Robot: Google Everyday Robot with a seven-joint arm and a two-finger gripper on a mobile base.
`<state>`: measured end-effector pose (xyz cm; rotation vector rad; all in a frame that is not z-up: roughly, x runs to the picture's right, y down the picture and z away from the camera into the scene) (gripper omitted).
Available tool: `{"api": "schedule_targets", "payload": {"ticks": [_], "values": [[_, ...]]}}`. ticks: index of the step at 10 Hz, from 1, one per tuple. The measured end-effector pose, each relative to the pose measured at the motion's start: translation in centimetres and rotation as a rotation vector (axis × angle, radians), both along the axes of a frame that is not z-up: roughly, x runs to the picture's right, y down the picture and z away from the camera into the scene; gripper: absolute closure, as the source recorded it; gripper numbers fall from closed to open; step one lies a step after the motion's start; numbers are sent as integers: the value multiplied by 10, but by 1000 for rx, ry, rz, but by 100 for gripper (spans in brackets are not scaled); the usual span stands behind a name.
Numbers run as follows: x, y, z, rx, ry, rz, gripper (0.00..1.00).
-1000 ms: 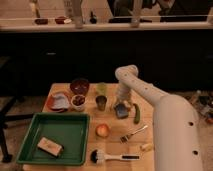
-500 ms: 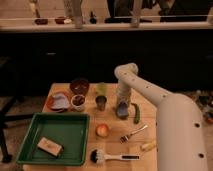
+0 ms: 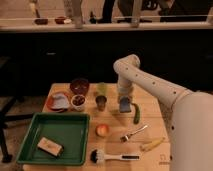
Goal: Wipe tray with sponge
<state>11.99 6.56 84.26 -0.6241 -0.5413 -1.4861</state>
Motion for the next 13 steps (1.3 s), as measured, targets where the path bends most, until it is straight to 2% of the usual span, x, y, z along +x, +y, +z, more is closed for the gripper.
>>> {"api": "schedule_targets", "payload": {"ticks": [1, 3, 5, 6, 8, 13], "values": [[0, -2, -9, 16, 74, 27, 82], [5, -1, -21, 33, 170, 72, 82], [7, 2, -36, 32, 271, 163, 82], [9, 5, -44, 22, 300, 179, 82], [9, 7, -49, 14, 312, 186, 82], [5, 8, -50, 14, 298, 197, 82]]}}
